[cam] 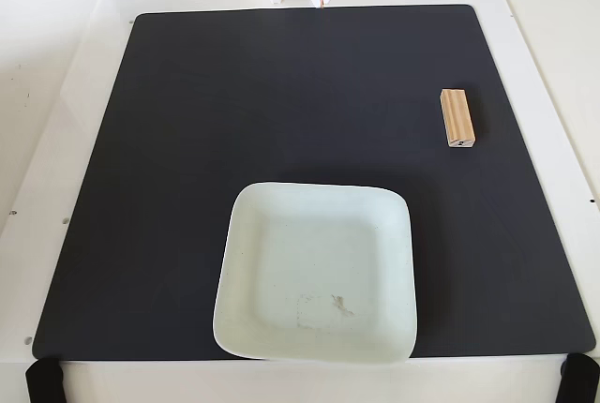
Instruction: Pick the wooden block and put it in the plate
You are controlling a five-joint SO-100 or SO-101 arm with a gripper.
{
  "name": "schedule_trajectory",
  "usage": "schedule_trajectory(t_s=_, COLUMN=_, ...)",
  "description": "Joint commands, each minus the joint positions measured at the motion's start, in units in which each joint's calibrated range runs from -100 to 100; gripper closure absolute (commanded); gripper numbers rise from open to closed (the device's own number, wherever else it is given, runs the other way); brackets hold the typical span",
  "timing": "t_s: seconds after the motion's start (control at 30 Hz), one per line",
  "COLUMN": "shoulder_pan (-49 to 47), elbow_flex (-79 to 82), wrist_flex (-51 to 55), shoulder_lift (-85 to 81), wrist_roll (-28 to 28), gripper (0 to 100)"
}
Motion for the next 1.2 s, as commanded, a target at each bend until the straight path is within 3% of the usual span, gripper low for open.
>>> schedule_trajectory(t_s=0.0, shoulder_pan=-2.0, elbow_flex=-14.1, wrist_flex=-0.5, shoulder_lift=13.1, wrist_roll=0.2, gripper=99)
schedule_trajectory(t_s=0.47, shoulder_pan=-11.3, elbow_flex=-52.0, wrist_flex=0.3, shoulder_lift=55.8, wrist_roll=-0.3, gripper=99)
schedule_trajectory(t_s=0.73, shoulder_pan=-17.0, elbow_flex=-63.5, wrist_flex=0.3, shoulder_lift=70.8, wrist_roll=-7.4, gripper=99)
schedule_trajectory(t_s=0.9, shoulder_pan=-21.2, elbow_flex=-66.9, wrist_flex=0.0, shoulder_lift=77.1, wrist_roll=-12.4, gripper=90)
schedule_trajectory(t_s=1.17, shoulder_pan=-22.4, elbow_flex=-66.9, wrist_flex=-2.0, shoulder_lift=84.2, wrist_roll=-13.8, gripper=84)
